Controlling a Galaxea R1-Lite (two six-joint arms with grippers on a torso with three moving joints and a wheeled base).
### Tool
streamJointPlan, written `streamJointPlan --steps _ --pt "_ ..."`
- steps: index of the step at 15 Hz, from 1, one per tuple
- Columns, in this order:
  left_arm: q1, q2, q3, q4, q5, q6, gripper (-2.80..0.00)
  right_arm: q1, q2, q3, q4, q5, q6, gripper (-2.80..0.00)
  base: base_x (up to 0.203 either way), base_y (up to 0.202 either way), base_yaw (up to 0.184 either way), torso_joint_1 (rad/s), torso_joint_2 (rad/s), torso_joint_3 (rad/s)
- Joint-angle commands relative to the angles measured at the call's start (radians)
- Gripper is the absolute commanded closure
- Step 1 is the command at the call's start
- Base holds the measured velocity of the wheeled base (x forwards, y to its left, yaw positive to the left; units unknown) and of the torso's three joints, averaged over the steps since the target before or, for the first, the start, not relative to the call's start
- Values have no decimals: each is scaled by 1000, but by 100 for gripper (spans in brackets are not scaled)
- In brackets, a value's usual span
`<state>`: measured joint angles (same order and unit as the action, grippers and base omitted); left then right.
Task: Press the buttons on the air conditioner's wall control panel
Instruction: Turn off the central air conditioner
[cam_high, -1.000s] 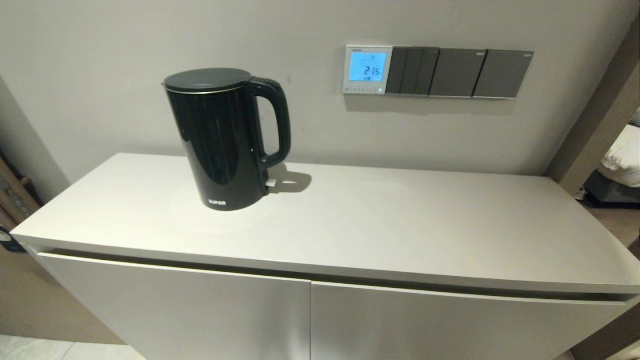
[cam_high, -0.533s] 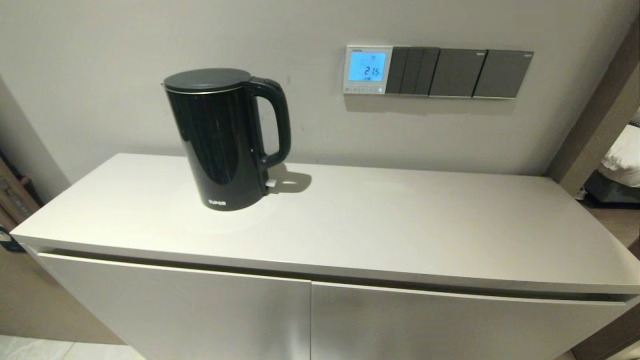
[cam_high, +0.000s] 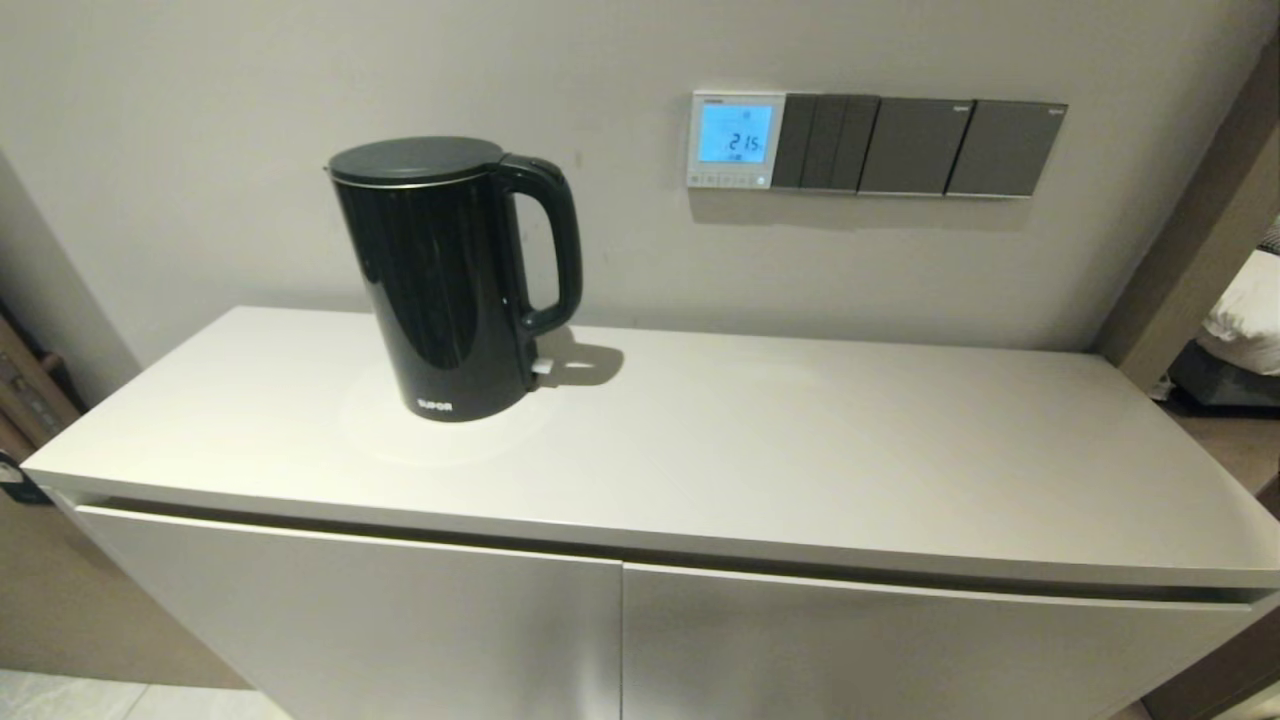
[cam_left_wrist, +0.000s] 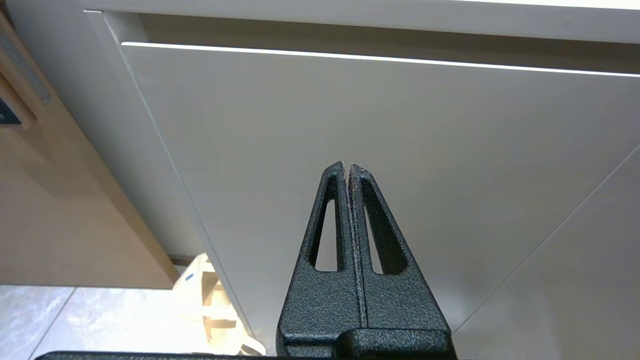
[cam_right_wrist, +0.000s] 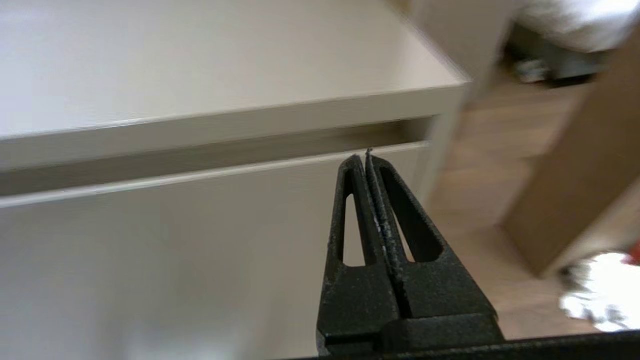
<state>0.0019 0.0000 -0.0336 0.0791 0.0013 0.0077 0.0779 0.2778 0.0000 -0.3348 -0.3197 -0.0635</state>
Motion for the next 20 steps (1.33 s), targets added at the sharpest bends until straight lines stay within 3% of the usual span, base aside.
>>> streamJointPlan --steps 1,6,9,11,15,20 --pt "0 2 0 1 0 0 0 0 -9 3 27 66 21 0 0 0 0 0 0 0" --pt "1 2 0 1 0 0 0 0 -9 0 167 153 20 0 0 0 0 0 0 0" --pt "1 2 0 1 0 0 0 -82 -40 -10 219 155 11 0 0 0 0 0 0 0" --pt "0 2 0 1 0 0 0 -85 -86 -18 245 181 17 0 0 0 0 0 0 0" --pt "0 2 0 1 0 0 0 -72 -276 -3 339 329 17 0 0 0 0 0 0 0" --pt "0 2 0 1 0 0 0 -70 -278 0 338 335 13 0 0 0 0 0 0 0"
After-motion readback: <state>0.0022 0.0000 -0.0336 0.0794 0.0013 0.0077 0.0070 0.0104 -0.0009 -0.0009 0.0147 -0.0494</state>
